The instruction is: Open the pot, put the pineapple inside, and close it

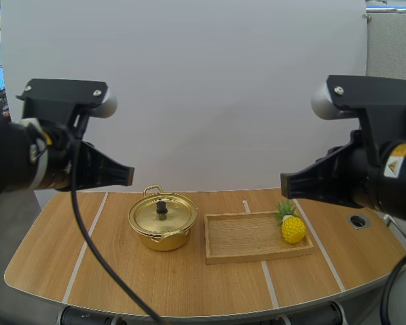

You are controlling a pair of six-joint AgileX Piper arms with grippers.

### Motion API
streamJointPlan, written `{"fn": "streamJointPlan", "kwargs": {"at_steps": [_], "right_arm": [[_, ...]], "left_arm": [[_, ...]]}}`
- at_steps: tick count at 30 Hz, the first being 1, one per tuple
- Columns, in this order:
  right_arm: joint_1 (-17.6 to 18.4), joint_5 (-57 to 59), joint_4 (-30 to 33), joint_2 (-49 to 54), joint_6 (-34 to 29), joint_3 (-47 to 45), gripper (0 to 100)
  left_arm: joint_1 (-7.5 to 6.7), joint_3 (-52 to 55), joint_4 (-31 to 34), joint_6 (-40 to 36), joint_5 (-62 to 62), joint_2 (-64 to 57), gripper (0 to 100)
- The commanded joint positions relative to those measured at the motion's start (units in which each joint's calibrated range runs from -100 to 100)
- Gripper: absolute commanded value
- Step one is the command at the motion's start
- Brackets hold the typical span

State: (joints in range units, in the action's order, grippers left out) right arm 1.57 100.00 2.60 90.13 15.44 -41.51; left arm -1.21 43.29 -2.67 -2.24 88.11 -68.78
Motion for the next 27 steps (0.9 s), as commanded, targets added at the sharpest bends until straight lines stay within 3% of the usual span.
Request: {"fn": "streamJointPlan", "kwargs": {"at_steps": [1, 13, 27], "right_arm": [[-0.17, 0.00, 1.01, -2.73, -1.08, 0.02, 0], [-0.17, 0.00, 1.64, -11.08, -2.40, -10.95, 0], [-0.17, 0.00, 1.64, -15.19, -2.40, -15.58, 0]], "left_arm": [[0.11, -0.09, -4.00, 2.76, -3.27, 3.62, 0], [0.11, -0.09, -12.45, 10.18, -5.36, 15.45, 0], [0.11, 0.03, -13.19, 11.02, -5.72, 25.54, 0]]}}
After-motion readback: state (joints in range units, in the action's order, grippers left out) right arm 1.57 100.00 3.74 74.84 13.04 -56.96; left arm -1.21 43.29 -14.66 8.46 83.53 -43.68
